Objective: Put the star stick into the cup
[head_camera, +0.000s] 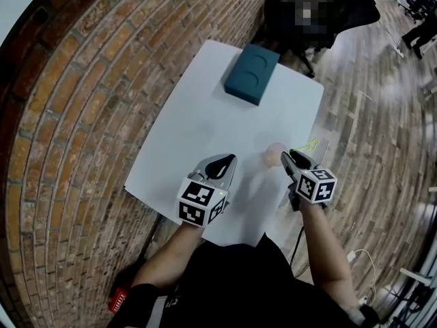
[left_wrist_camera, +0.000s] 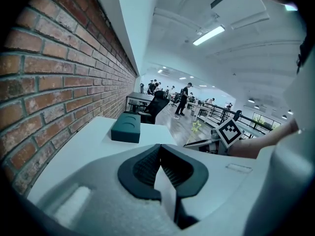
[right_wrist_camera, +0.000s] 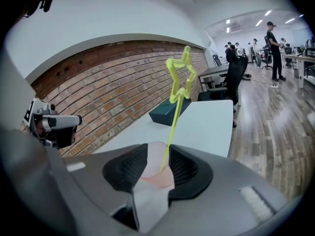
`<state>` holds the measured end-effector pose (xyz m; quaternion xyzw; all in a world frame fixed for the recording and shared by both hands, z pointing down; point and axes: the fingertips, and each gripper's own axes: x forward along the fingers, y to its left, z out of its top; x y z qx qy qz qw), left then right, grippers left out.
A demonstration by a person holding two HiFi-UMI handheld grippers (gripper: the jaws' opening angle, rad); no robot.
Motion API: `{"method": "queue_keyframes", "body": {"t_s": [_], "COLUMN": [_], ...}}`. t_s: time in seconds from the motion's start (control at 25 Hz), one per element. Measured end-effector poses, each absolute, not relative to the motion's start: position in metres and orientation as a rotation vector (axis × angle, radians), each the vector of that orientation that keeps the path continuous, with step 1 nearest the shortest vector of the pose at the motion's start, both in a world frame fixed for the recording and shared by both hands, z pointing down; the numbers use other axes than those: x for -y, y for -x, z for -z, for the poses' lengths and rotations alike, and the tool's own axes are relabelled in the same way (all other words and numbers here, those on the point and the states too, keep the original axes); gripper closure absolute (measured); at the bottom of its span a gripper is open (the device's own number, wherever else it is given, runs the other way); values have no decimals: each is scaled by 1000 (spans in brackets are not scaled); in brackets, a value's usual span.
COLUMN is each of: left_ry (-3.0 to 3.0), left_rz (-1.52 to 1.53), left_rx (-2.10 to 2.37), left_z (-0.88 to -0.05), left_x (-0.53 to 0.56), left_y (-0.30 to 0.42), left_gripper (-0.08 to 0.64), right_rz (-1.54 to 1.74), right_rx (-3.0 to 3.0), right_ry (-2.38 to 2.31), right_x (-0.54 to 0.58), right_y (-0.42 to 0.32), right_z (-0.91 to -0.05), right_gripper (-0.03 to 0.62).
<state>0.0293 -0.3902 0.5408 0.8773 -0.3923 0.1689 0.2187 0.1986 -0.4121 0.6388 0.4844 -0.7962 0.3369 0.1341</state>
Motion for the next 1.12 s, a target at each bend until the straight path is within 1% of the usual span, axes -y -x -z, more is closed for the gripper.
{"method": "queue_keyframes", "body": {"t_s": [0.12,0.36,0.56,0.88,1.12], "left_ry": [-2429,-2459,-2488,-2550,-2608], "left_rz": [-456,-431,-395,-337,-318], "left_rx": [1072,1050,1037,997,951], "left_z": [-541,-532,-520,-497,-489], "left_x": [387,383,375,347,316], "left_y": [-32,-36,-39,-34,-23], "left_gripper": [554,554,554,554,554], "right_rz": [-991,-1044,-1059,-942,-824], "right_rx": [2282,2267,2268,2298,2369], "right_ry": [-1415,-1459,-1502,-1639,-1719], "right_x": [406,394,374,328,287], "right_y": [-202,-209,-212,-220,-206], "right_z": [-642,-638,-627,-584,-533], "right_gripper": [426,377,373,497,557]}}
